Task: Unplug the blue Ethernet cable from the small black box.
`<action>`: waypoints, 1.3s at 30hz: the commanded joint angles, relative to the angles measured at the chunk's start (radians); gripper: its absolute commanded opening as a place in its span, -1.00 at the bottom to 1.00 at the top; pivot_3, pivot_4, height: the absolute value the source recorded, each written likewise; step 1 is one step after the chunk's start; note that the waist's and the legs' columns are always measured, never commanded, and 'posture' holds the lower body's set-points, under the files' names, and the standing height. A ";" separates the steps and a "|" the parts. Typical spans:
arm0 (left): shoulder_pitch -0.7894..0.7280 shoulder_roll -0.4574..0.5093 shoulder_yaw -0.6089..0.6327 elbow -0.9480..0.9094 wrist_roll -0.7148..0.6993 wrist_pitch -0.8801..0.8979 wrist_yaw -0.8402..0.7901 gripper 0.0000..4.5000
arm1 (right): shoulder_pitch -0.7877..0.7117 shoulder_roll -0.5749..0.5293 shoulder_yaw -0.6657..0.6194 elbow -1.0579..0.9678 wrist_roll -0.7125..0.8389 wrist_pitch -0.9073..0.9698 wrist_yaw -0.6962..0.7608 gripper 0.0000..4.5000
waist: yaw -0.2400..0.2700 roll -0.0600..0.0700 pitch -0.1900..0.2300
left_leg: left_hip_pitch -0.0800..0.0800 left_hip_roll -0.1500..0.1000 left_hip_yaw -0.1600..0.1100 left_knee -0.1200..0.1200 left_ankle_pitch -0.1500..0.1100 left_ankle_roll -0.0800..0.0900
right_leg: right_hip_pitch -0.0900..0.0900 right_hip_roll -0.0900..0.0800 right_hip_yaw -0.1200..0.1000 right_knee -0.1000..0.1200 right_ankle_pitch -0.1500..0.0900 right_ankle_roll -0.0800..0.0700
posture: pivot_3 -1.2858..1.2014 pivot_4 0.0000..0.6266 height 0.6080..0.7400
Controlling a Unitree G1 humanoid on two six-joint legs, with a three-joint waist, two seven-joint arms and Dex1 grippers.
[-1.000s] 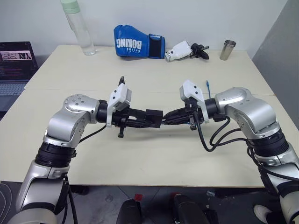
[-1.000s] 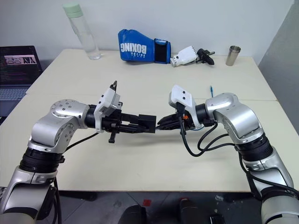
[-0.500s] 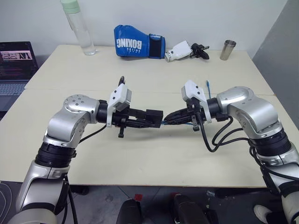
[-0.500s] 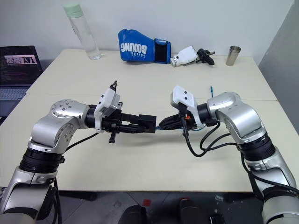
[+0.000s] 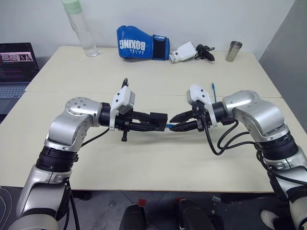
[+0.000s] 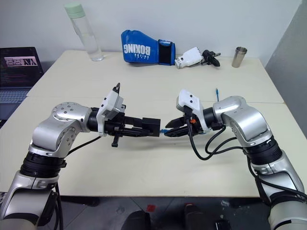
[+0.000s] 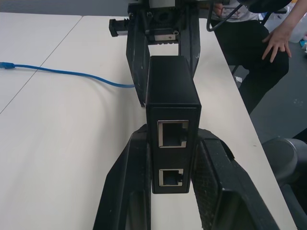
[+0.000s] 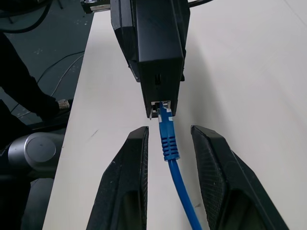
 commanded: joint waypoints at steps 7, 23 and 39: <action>-0.012 0.002 0.015 -0.030 -0.006 -0.015 0.000 -0.65 | -0.047 0.038 0.008 0.006 0.000 0.010 -0.014 -0.35 | 0.000 0.000 0.000 | 0.000 0.000 0.000 0.000 0.000 0.000 | 0.000 0.000 0.000 0.000 0.000 0.000 | 0.03 -0.52 1.00; -0.009 0.009 0.012 -0.034 -0.002 -0.022 -0.008 -0.65 | -0.059 0.032 0.025 0.027 -0.006 -0.006 0.011 -0.43 | 0.000 0.000 0.000 | 0.000 0.000 0.000 0.000 0.000 0.000 | 0.000 0.000 0.000 0.000 0.000 0.000 | 0.03 -0.52 1.00; 0.011 0.019 0.001 -0.059 0.004 -0.032 -0.020 -0.65 | -0.075 0.028 0.033 0.043 -0.017 -0.001 0.031 -1.00 | 0.000 0.000 0.000 | 0.000 0.000 0.000 0.000 0.000 0.000 | 0.000 0.000 0.000 0.000 0.000 0.000 | 0.03 -0.52 1.00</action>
